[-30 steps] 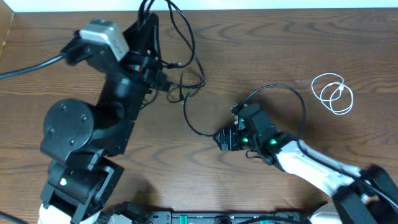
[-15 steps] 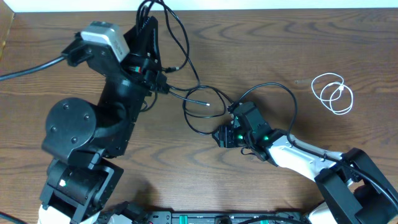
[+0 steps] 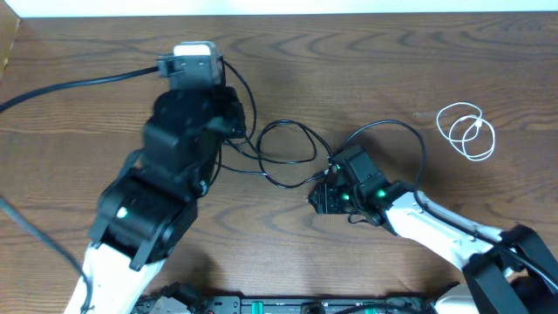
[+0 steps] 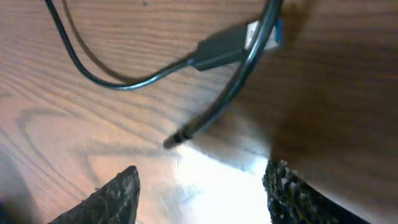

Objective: Untangle cables

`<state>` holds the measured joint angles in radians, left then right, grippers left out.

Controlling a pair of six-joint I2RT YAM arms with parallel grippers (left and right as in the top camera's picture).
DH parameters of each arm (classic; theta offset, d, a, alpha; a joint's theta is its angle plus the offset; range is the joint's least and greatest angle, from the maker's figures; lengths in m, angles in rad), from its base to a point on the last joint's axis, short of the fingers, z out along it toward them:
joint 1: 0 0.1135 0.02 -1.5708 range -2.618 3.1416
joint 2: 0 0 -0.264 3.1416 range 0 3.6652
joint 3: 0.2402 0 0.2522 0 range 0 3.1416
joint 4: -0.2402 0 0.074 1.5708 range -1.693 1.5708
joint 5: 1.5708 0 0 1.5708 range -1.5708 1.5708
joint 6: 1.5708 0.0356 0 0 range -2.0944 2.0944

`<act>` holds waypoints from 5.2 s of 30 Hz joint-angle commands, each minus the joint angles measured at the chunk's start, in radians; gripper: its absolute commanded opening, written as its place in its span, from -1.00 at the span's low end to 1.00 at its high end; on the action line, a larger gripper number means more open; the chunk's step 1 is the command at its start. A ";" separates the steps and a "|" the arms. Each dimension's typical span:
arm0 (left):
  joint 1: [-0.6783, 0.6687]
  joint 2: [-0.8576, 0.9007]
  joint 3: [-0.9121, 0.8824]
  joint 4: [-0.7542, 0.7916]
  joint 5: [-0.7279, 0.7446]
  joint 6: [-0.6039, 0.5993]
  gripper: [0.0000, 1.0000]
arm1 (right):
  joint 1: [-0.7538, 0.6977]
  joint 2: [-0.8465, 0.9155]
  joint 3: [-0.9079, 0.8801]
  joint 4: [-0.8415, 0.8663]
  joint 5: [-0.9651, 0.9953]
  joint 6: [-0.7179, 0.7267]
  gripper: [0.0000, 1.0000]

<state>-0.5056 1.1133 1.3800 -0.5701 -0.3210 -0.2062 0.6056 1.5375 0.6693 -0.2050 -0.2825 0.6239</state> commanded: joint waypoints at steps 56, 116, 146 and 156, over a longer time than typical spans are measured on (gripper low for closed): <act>0.319 0.650 0.010 -0.490 0.592 -0.042 0.78 | -0.155 -0.094 0.058 0.083 0.118 -0.131 -0.46; 0.725 0.417 0.172 -0.518 0.380 -0.174 0.86 | 0.116 0.442 0.675 -0.523 0.160 -0.479 0.24; 0.725 0.417 0.172 -0.518 0.380 -0.174 0.87 | 0.188 0.512 0.674 -0.537 0.156 -0.437 0.25; 0.725 0.417 0.172 -0.518 0.380 -0.173 0.86 | 0.262 0.512 0.674 -0.482 0.156 -0.437 0.69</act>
<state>0.2180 1.5299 1.5597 -1.0817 0.0719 -0.3702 0.8406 2.0220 1.3472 -0.6945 -0.1143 0.1795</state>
